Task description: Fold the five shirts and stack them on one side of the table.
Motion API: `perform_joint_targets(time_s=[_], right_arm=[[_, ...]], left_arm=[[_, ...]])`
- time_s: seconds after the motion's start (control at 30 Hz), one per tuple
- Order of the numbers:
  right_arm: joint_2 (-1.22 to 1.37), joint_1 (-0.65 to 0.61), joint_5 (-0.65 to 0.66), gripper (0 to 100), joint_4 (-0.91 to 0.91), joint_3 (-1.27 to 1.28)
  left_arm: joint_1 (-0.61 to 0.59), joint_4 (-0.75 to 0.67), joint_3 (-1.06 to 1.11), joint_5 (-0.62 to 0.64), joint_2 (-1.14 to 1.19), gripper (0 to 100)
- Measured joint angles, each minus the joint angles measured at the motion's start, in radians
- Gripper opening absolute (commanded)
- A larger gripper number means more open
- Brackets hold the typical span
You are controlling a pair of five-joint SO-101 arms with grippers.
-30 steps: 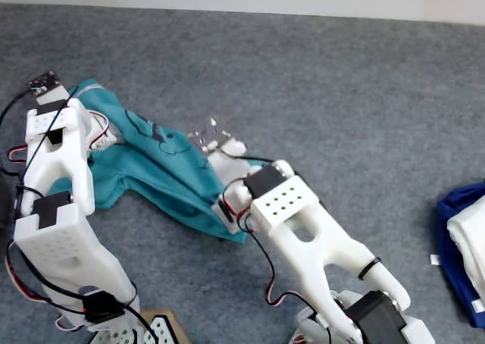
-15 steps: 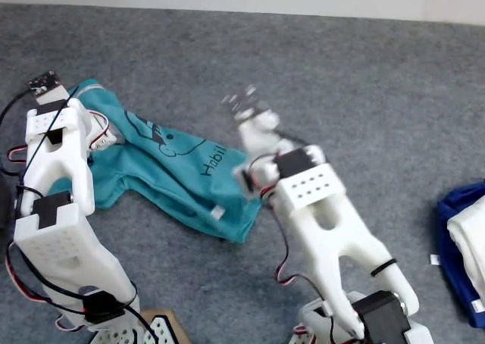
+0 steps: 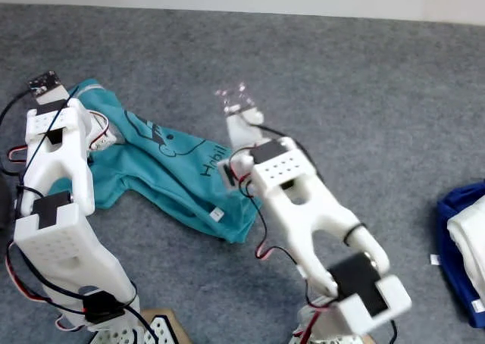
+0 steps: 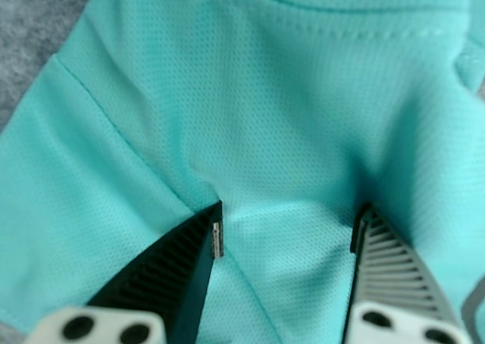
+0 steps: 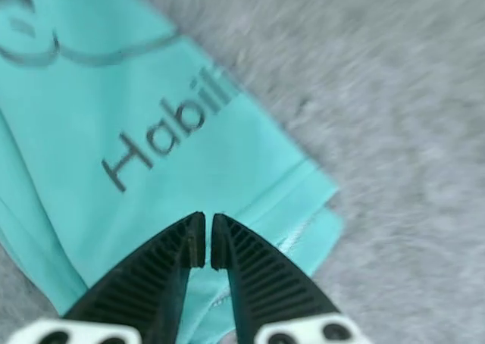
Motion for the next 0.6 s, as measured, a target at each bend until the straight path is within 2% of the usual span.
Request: perform_joint_targets(time_s=[0.13,0.5,0.6], right_arm=[[0.051,0.000,0.000,0.7,0.000,0.000],[0.054,0.160,0.054,0.7,-0.071,0.029],[0.054,0.180,0.103,0.7,-0.087,0.049]], left_arm=[[-0.003,0.069,-0.003,-0.112,0.000,29],[-0.135,0.086,-0.032,-0.245,0.000,29],[-0.166,0.087,-0.049,-0.258,0.000,29]])
